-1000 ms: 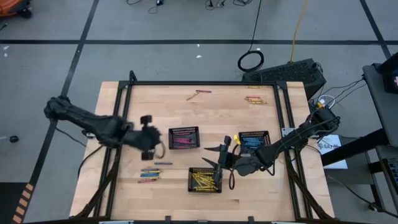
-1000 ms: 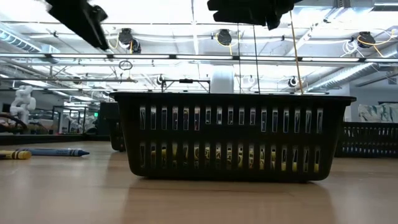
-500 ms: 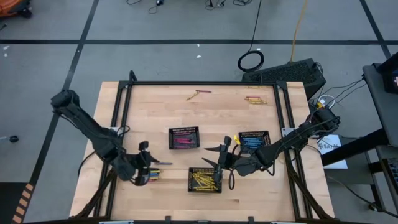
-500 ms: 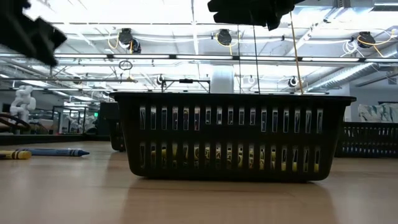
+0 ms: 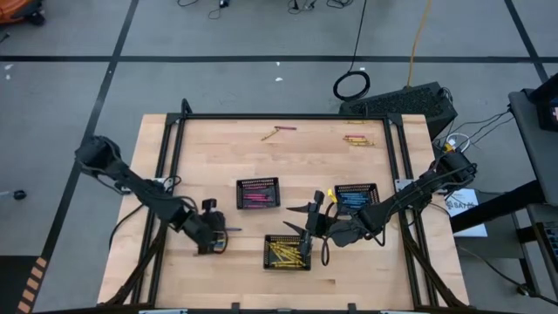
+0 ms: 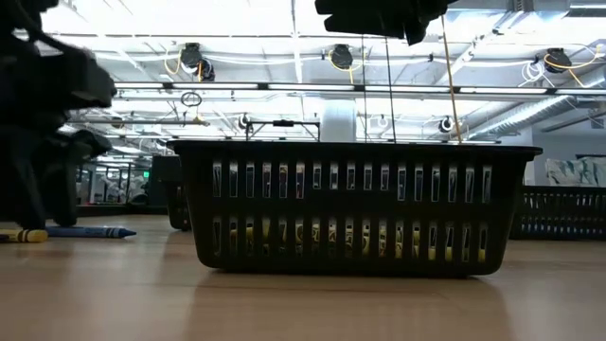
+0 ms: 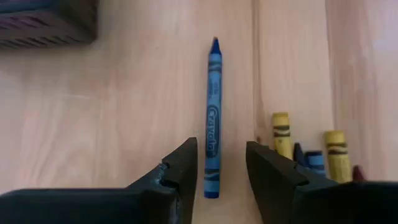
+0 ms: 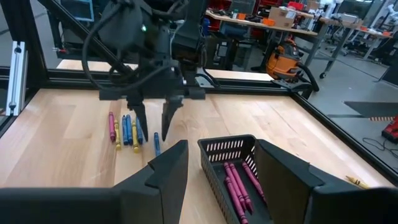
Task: Sort crayons
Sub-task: Put the blue crayon into the right black bin
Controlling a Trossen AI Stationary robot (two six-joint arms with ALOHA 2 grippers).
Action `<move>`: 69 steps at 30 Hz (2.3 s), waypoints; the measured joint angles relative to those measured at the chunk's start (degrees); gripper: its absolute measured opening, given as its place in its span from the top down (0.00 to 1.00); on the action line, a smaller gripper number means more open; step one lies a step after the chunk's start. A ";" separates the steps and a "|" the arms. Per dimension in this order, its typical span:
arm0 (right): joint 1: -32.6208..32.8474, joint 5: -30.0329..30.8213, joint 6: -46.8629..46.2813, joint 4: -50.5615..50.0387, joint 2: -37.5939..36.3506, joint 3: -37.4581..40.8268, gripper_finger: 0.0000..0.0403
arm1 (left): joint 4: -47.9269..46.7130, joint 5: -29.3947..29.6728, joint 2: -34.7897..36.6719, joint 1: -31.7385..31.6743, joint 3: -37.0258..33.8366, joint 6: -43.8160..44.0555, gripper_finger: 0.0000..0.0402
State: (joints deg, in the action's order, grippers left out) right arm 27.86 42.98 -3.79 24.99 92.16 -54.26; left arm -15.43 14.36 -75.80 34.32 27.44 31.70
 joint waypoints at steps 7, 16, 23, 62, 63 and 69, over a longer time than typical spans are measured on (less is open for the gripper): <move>1.37 0.39 1.70 0.44 -0.10 0.00 0.58 | 1.52 -1.86 -2.68 -2.73 0.17 -3.66 0.80; 8.26 0.46 0.12 -7.37 -7.29 -0.02 0.58 | 0.55 -3.92 -1.91 -4.16 0.18 -5.53 0.98; 14.55 0.93 -14.18 -22.67 -11.42 -0.02 0.58 | 0.25 -3.46 6.38 -2.67 -0.03 -2.65 0.98; 36.41 45.68 -15.97 -21.80 -11.50 -0.02 0.58 | 18.18 -24.88 -60.08 -35.33 80.09 -35.02 0.98; 36.41 45.69 -15.97 -21.80 -11.50 -0.02 0.58 | 18.62 -24.86 -61.25 -35.38 80.94 -35.00 0.98; 36.39 45.66 -16.08 -21.81 -11.50 -0.02 0.58 | 22.22 -24.82 -66.44 -35.49 84.95 -30.45 0.98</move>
State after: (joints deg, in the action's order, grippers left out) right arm 64.25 88.65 -19.88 3.18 80.66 -54.28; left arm 6.78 -10.46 -142.24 -1.17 112.39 1.25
